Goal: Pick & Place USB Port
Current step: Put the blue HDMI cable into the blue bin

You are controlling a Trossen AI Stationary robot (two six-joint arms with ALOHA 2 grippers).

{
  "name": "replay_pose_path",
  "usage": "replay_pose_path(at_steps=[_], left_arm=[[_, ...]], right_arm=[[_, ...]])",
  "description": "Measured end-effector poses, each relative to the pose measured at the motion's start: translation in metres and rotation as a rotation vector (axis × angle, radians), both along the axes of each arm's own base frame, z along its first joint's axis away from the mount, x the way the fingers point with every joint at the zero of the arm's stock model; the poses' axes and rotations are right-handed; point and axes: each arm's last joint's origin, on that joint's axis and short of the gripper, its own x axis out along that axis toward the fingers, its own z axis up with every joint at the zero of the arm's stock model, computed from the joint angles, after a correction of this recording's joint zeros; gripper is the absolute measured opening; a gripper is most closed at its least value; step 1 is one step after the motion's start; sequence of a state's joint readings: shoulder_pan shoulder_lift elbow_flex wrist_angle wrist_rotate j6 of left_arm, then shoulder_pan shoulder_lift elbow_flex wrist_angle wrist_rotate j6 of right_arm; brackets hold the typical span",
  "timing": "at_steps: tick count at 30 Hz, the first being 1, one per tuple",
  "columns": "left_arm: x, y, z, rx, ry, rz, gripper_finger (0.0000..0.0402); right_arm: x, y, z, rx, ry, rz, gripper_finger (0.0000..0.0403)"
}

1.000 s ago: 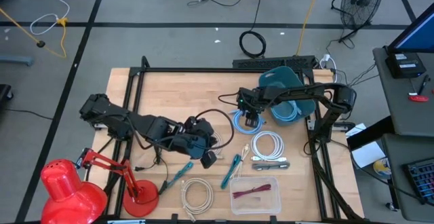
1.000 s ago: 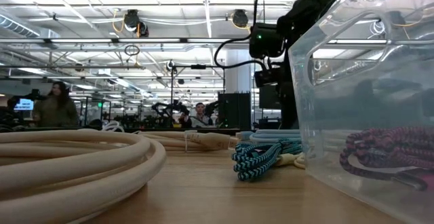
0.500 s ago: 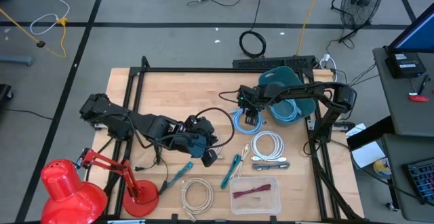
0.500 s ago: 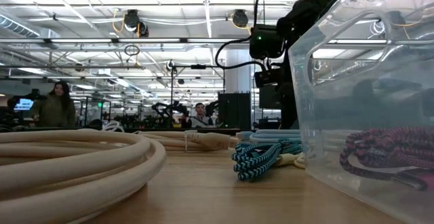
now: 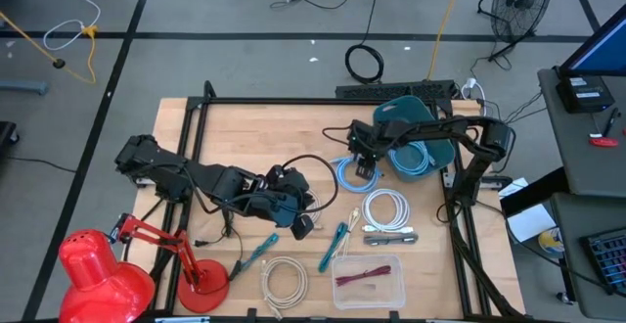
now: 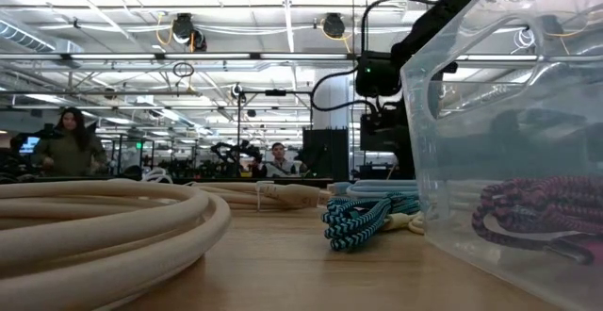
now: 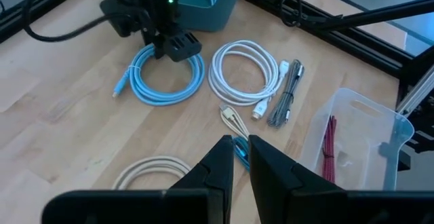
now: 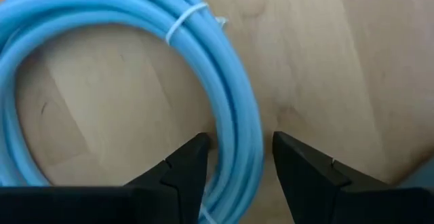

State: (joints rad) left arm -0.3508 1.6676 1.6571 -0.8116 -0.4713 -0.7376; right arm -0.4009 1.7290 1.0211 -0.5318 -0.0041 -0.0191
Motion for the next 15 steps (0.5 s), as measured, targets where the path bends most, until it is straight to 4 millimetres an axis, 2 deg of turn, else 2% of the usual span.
replay_pose_path(at_steps=[8,15], left_arm=[[0.0011,0.0035,-0.0001,0.002,0.001,0.008,0.0046],[0.0011,0.0035,-0.0001,0.003,0.001,0.008,0.0046]], right_arm=[[-0.0042,0.0030,-0.0046,0.008,0.013,-0.013,0.0149],[-0.0043,0.0053,-0.0050,0.016,0.019,-0.022,0.0080]])
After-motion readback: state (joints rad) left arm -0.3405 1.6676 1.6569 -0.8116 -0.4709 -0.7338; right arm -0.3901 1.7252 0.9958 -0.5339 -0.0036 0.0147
